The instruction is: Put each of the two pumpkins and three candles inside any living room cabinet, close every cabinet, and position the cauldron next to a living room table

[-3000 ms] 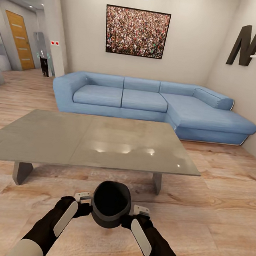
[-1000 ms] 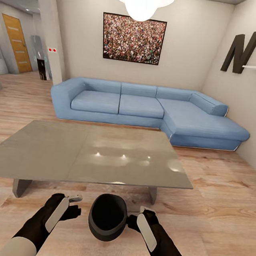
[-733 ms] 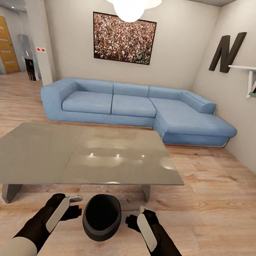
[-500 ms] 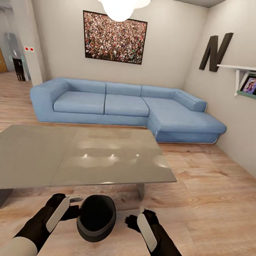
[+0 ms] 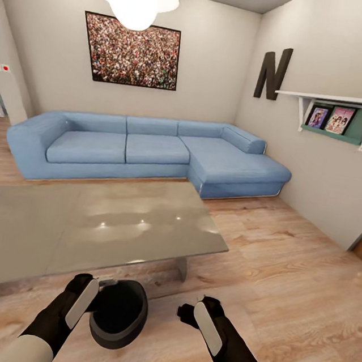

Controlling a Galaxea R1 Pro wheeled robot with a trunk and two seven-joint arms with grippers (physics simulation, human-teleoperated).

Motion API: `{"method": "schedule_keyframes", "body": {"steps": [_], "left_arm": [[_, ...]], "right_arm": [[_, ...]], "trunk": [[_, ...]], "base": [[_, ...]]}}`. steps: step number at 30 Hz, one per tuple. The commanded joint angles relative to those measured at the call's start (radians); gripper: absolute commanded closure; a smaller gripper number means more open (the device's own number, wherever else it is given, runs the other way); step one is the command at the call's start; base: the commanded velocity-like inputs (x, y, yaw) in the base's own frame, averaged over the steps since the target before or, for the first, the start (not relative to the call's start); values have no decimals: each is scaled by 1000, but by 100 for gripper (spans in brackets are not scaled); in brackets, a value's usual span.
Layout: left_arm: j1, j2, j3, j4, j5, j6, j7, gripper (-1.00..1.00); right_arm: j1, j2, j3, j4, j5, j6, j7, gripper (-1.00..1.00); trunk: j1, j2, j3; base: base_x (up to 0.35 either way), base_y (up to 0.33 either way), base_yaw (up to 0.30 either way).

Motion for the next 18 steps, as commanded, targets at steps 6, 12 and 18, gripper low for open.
{"method": "schedule_keyframes", "body": {"steps": [6,12,18], "left_arm": [[0,2,-1,-1,11,2,10,-100],[0,0,-1,-2,10,2,9,-100],[0,0,-3,-2,9,2,9,-100]], "right_arm": [[-1,-1,3,-1,-10,0,-10,-100],[-1,-1,2,-1,-10,0,-8,-100],[-1,-1,2,-1,-10,0,-7,-100]], "trunk": [[-16,28,15],[-16,28,18],[-16,28,21]], "base": [[0,0,-251],[0,0,-259],[0,0,-273]]}}
